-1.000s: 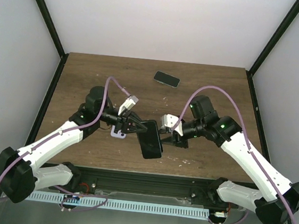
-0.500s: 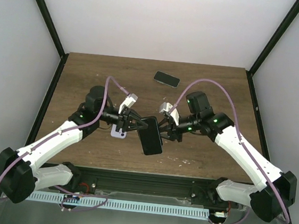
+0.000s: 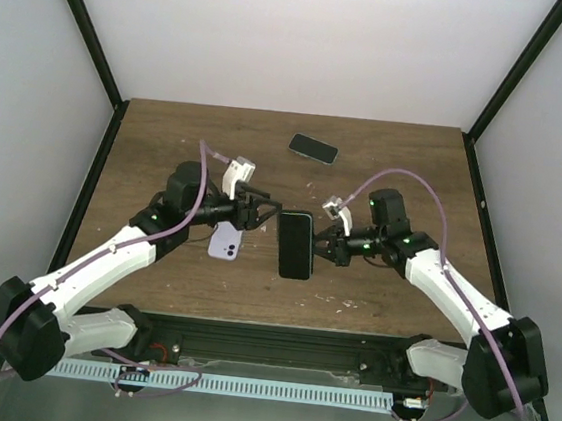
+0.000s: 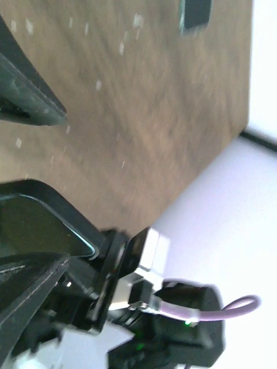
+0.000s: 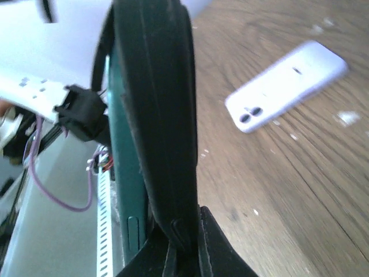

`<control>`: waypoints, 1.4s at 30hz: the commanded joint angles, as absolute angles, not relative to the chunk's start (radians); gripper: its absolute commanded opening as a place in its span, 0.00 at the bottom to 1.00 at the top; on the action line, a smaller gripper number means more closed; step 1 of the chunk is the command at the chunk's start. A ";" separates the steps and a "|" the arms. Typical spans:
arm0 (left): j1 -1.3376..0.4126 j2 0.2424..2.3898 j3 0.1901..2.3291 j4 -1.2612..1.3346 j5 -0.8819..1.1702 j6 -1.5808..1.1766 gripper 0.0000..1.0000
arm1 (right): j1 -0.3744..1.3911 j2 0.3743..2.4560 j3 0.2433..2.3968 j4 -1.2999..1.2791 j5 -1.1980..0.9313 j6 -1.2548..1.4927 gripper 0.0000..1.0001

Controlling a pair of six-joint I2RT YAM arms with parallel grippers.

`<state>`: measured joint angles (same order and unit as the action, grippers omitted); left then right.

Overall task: Take the phone out of the phone case
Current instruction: Remove the phone case from the phone.

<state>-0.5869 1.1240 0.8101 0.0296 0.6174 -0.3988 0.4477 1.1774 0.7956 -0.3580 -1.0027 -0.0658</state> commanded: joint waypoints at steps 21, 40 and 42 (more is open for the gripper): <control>-1.072 1.409 0.907 -0.283 -0.277 -0.370 0.54 | 0.282 1.332 0.628 -0.249 -0.547 0.501 0.01; -1.238 1.765 1.163 -0.365 -0.415 -0.183 0.54 | 0.204 1.451 0.577 -0.167 -0.579 0.525 0.01; -1.256 1.799 1.177 -0.358 -0.433 -0.142 0.54 | 0.200 1.447 0.575 -0.165 -0.588 0.528 0.01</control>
<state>-1.2255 1.7489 1.1378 -0.3473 -0.3870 -0.2298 0.2104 1.4536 0.5869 -0.2142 -0.6132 0.5365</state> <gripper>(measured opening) 0.544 0.068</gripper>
